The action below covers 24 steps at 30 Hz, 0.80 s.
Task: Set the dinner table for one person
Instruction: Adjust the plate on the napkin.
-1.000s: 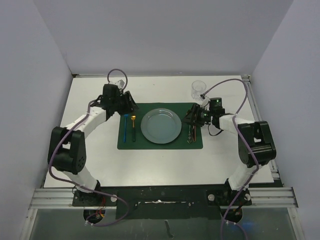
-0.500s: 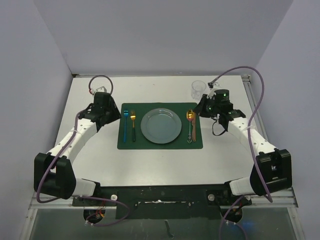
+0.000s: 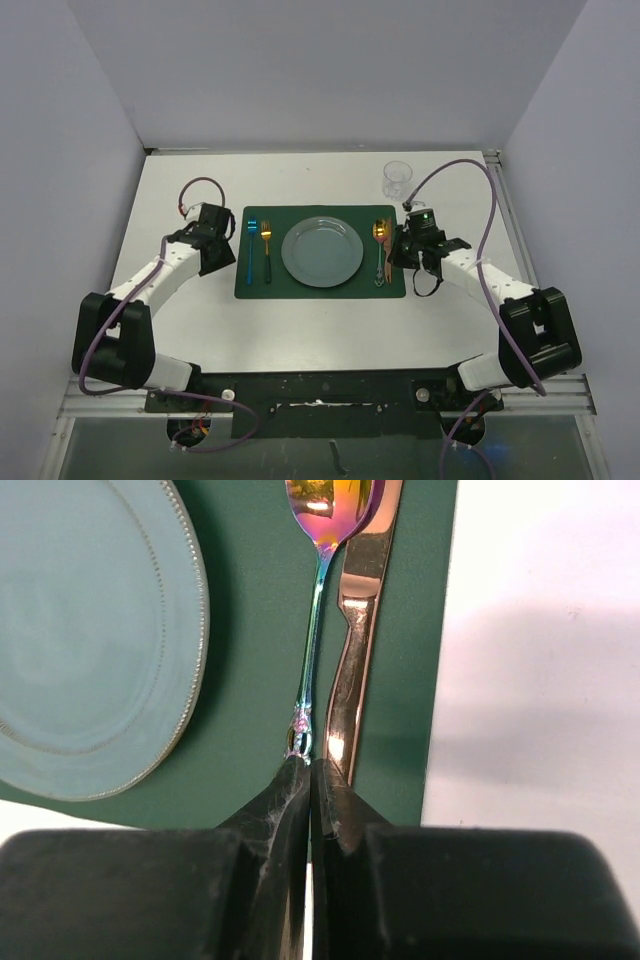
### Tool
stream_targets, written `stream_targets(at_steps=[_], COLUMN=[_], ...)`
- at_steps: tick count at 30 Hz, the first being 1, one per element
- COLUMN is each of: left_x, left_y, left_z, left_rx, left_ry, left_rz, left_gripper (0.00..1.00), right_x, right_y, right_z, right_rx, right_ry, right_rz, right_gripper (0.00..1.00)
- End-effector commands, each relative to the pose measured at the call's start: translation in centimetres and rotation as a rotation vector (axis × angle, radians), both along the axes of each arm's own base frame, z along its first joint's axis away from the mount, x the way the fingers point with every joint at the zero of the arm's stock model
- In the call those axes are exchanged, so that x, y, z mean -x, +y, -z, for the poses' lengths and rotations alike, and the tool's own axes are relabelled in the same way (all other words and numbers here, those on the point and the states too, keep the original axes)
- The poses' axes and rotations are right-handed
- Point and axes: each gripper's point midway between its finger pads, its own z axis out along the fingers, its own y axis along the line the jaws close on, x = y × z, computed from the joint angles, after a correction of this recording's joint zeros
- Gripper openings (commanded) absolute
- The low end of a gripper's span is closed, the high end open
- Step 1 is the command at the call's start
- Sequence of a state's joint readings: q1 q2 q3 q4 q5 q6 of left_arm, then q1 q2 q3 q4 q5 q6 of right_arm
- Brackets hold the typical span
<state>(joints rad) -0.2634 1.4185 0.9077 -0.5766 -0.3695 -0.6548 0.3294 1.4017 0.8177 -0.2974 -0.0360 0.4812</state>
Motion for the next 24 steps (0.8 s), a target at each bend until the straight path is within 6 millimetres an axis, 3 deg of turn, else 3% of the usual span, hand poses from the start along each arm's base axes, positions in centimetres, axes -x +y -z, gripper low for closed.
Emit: stream_targets(at_steps=[1, 8, 14, 18, 24], left_x=[-1.0, -2.6, -2.9, -3.1, -3.2], left_y=[0.3, -1.2, -1.3, -1.2, -1.0], left_z=[-0.3, -1.2, 0.5, 1.3, 3.0], left_rx=[-0.018, 0.025, -0.039, -0.053, -0.091], left_ry=[-0.048, -0.113, -0.039, -0.026, 0.025], left_rz=[-0.043, -0.013, -0.011, -0.007, -0.003], left_gripper=[0.41, 0.41, 0.4, 0.4, 0.4], right_x=[-2.0, -3.3, -5.2, -5.9, -6.6], right_y=[1.0, 3.1, 7.0, 7.9, 8.7], right_z=[0.2, 1.6, 0.6, 0.1, 1.0], right_rx=[0.012, 0.059, 0.081, 0.091, 0.105], right_ry=[-0.046, -0.028, -0.048, -0.059, -0.04], right_rz=[0.004, -0.021, -0.084, -0.098, -0.107], right_gripper=[0.0, 0.0, 0.0, 0.0, 0.0])
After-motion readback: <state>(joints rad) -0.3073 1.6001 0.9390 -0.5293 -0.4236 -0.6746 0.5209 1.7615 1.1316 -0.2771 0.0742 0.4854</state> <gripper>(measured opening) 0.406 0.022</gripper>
